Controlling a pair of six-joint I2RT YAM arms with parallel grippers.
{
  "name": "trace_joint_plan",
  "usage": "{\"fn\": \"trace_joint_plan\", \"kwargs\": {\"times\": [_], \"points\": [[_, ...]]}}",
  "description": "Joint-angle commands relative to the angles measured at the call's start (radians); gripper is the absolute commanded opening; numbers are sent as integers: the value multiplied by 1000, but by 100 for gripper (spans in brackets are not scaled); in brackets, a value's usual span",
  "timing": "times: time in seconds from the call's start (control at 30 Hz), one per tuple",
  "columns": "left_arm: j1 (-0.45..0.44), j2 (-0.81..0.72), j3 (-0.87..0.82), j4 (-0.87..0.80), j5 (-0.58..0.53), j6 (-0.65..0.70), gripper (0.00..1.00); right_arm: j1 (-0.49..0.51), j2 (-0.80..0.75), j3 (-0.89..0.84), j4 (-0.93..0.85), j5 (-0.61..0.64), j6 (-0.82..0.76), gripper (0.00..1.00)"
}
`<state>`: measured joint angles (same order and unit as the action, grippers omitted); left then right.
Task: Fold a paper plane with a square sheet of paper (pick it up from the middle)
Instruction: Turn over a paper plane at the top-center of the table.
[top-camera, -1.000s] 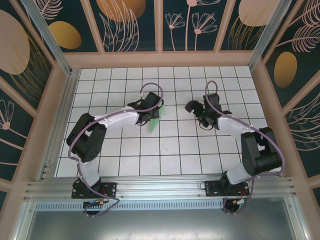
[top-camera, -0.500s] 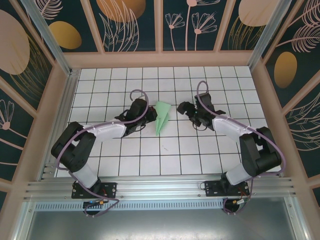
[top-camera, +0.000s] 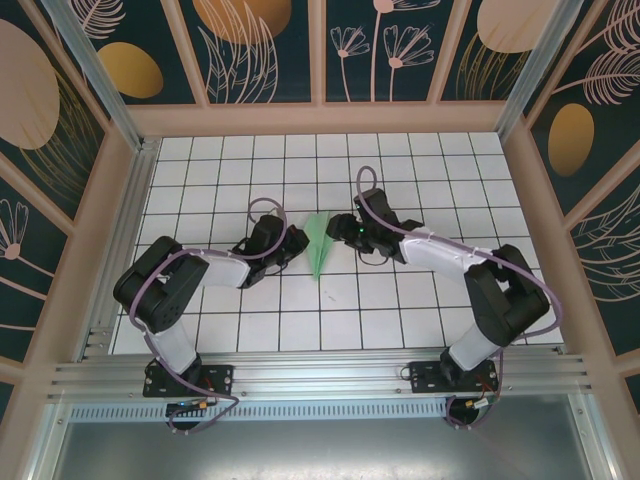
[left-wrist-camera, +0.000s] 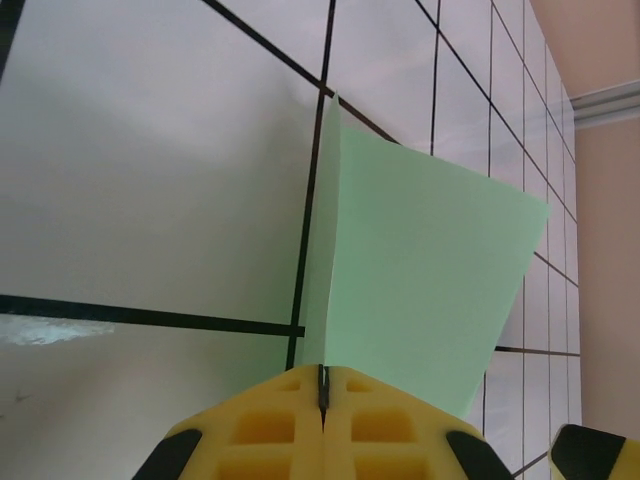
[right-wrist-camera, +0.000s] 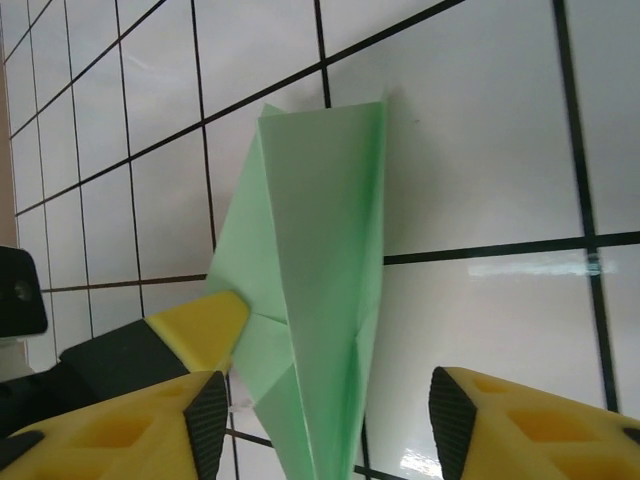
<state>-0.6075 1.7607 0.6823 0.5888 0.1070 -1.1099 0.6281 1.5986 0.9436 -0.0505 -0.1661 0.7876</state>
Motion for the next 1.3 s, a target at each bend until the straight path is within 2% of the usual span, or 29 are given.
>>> {"fn": "trace_joint_plan", "kwargs": {"times": [0.0, 0.17, 0.53, 0.9, 1.03, 1.1, 1.27], "points": [[2, 14, -33, 74, -5, -31, 0, 32, 52, 70, -15, 4, -24, 52], [2, 22, -51, 99, 9, -35, 0, 72, 127, 168, -103, 57, -56, 47], [2, 30, -52, 98, 11, -27, 0, 91, 230, 279, -218, 72, -59, 41], [4, 34, -45, 85, 16, -29, 0, 109, 340, 394, -364, 121, -65, 41], [7, 7, -41, 63, 8, -23, 4, 114, 381, 447, -421, 156, -55, 38], [12, -11, -44, 54, 6, -19, 6, 116, 399, 470, -448, 172, -47, 36], [32, -95, -74, 27, 2, -8, 16, 117, 437, 530, -519, 231, -9, 8]]}}
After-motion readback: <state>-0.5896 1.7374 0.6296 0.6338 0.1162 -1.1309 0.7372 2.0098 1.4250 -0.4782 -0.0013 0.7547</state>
